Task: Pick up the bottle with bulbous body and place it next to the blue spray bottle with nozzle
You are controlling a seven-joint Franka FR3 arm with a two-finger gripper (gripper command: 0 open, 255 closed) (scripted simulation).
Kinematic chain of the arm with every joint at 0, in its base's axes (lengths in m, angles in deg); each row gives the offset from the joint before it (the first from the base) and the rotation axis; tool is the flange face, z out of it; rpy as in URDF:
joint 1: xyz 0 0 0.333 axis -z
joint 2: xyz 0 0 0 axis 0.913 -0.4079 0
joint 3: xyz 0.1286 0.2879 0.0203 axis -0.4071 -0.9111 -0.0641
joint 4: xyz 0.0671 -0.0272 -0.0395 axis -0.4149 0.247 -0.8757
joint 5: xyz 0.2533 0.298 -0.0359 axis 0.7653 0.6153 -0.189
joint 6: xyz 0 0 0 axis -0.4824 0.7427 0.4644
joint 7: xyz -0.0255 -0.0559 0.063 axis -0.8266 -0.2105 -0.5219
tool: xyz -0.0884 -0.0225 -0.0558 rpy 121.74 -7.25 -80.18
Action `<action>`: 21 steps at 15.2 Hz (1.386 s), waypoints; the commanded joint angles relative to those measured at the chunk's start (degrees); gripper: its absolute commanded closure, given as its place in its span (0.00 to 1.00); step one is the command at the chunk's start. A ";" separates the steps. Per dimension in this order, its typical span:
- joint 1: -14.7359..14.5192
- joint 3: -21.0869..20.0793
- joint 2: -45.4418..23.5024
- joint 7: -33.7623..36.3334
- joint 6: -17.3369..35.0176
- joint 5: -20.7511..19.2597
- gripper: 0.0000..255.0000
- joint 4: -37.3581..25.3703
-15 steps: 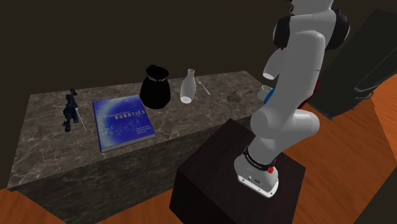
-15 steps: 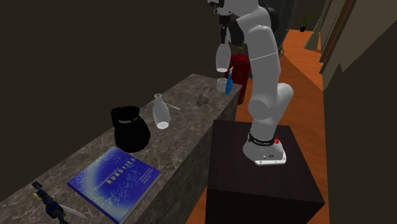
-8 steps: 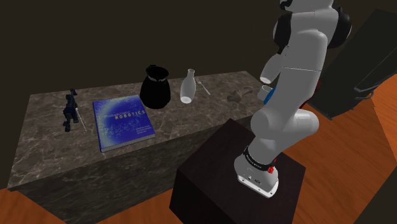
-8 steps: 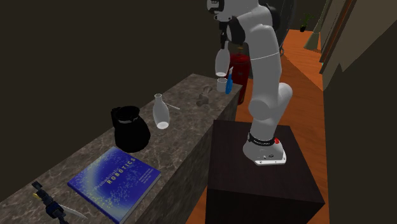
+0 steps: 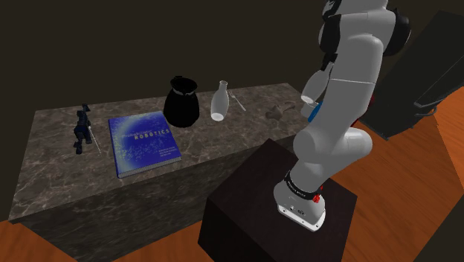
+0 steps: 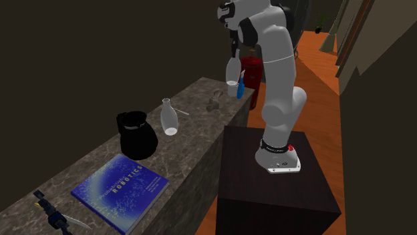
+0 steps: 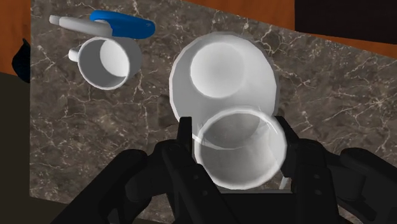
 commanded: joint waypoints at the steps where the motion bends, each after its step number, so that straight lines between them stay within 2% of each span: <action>1: -0.30 -0.10 -0.04 0.03 1.61 0.07 1.00 1.55; 21: -0.75 -1.65 -3.15 -1.62 15.48 2.73 1.00 13.12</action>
